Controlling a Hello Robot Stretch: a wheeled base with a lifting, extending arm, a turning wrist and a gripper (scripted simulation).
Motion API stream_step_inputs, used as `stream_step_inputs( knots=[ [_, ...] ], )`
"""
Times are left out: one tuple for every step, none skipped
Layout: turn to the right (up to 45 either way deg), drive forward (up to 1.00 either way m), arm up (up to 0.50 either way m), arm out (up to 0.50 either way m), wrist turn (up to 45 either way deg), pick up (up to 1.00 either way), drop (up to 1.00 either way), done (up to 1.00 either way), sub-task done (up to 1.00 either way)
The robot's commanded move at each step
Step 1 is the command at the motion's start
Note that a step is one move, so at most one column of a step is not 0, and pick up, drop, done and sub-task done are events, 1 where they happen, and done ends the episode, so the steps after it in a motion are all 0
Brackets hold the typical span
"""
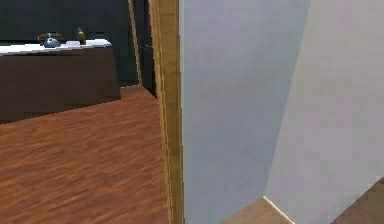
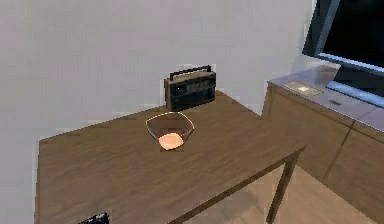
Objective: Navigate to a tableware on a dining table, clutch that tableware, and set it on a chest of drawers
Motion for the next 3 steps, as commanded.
stream_step_inputs(
  knots=[
    [0.0, 0.0, 0.38, 0.0, 0.0, 0.0, 0.0, 0.0, 0.0],
    [0.0, 0.0, 0.0, 0.42, 0.0, 0.0, 0.0, 0.0, 0.0],
    [0.0, 0.0, 0.0, 0.0, 45.0, 0.0, 0.0, 0.0, 0.0]
  ],
)
